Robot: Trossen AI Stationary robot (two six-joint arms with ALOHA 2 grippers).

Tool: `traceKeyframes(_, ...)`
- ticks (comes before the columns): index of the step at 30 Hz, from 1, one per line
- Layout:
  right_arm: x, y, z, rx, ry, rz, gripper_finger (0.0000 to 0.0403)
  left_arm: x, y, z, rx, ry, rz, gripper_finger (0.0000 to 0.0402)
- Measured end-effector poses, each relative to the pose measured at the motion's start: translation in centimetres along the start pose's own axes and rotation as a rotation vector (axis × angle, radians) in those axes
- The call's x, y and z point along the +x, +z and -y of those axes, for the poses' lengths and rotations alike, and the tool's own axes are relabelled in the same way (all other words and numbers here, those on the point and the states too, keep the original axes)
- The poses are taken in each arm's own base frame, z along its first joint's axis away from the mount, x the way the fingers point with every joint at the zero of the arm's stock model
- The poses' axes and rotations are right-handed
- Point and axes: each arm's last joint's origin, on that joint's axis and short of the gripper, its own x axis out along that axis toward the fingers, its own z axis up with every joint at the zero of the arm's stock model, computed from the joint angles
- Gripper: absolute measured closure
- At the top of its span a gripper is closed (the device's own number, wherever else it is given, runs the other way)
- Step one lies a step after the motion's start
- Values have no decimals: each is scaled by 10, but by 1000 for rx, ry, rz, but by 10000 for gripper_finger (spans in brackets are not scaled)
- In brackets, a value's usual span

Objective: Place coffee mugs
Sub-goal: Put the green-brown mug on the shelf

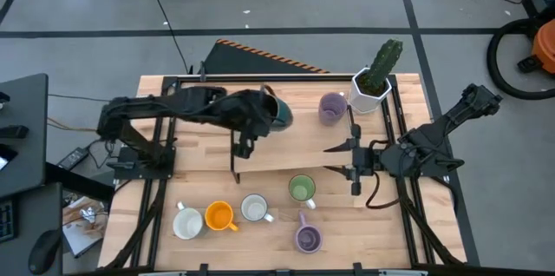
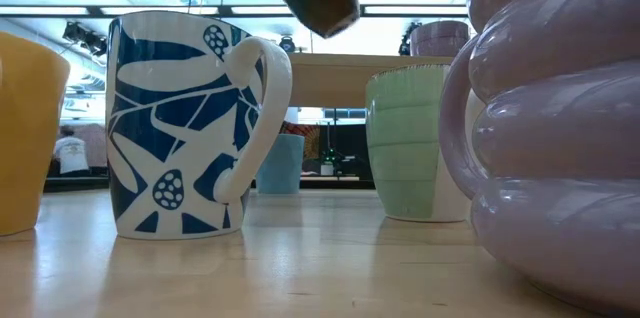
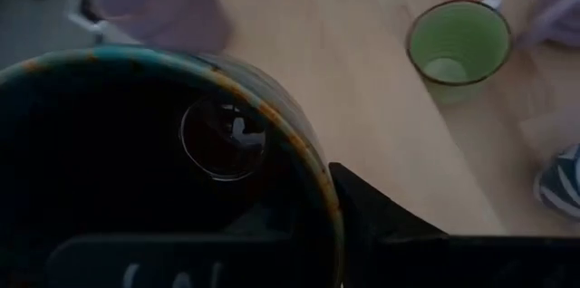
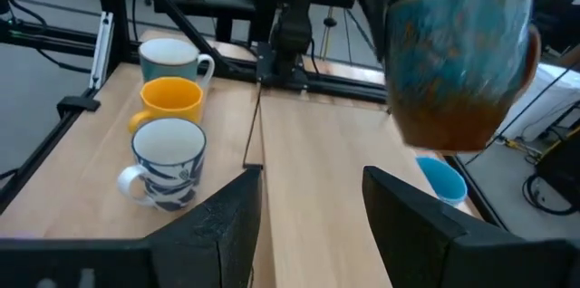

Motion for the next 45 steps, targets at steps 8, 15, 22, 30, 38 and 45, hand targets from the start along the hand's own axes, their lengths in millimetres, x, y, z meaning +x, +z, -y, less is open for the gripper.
traceKeyframes(8,-13,1,11,26,-4,9,204,27,-11,-24,-10,-84,-28,355)
traceKeyframes(15,-19,2,16,28,-4,12,204,29,-6,-31,31,-65,47,354)
traceKeyframes(22,-20,1,16,47,24,5,204,49,-12,-26,22,-139,-41,353)
traceKeyframes(30,-20,0,16,49,30,-5,204,50,-20,-25,-7,-150,-126,352)
traceKeyframes(38,-20,-1,16,41,29,-7,204,49,-23,-23,-18,-167,-163,352)
traceKeyframes(45,-20,-1,16,41,29,-7,204,49,-24,-22,-5,-175,-177,352)
